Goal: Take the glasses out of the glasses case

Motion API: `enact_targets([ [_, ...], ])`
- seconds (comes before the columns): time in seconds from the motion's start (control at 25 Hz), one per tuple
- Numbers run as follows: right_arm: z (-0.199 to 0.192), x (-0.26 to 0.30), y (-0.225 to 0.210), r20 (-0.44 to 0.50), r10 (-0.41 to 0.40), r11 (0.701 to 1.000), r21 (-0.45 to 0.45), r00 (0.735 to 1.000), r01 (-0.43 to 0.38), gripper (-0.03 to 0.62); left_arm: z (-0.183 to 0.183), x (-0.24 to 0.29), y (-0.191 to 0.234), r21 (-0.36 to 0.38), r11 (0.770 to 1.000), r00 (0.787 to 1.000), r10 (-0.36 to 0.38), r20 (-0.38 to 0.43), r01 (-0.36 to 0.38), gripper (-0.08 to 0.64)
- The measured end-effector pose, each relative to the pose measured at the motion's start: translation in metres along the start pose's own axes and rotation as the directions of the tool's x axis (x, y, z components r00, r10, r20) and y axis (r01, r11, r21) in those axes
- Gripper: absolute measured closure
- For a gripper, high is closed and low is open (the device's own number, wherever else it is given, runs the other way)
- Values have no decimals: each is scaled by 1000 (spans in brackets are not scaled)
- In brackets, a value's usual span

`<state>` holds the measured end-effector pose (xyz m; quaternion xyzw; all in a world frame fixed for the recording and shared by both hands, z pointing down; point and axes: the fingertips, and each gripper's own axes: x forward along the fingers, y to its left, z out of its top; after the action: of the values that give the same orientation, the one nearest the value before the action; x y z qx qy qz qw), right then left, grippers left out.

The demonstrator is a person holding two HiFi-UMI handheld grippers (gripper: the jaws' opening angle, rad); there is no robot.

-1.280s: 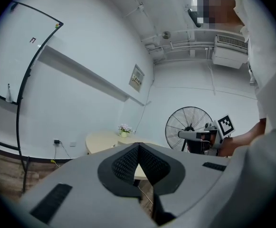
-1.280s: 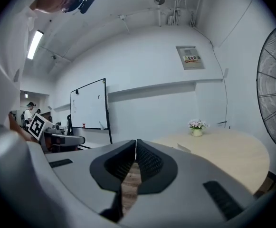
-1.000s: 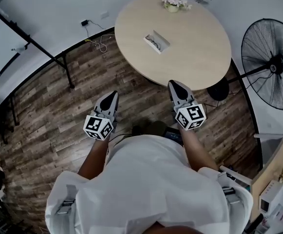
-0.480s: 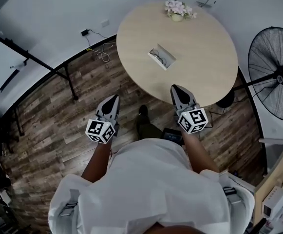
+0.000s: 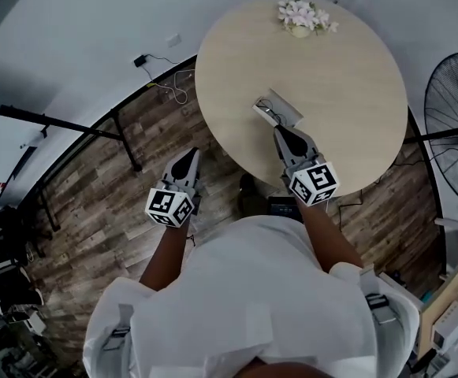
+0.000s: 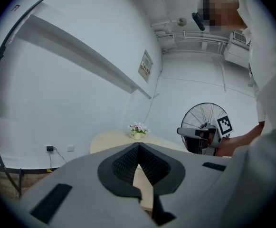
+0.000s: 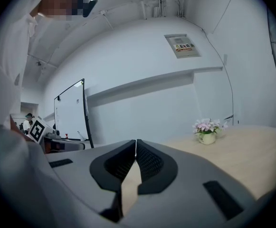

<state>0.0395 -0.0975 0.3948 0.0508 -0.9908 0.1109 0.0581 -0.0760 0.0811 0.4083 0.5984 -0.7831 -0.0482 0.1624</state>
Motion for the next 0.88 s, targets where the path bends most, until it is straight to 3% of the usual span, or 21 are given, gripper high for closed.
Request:
enact_targets([
  [0.32,8,45,-30,0,-35,999,13,999,35,568,42,58,32,35,998,998,-55,14,54,548],
  [0.56,12,67,-58,-5,-176,984,-9,984,176,568,44,115,63,23,982,982,-186,-44,187,548],
  [0.68,11,79,-79,-23,-271,963,-19,962,270,568,36,159,71,-7,955,950,-296,-100,297,548],
  [0.88,8,76,-89,-44,-462,887,6,886,463,568,32,208,63,-25,852,835,-518,-187,523,548],
])
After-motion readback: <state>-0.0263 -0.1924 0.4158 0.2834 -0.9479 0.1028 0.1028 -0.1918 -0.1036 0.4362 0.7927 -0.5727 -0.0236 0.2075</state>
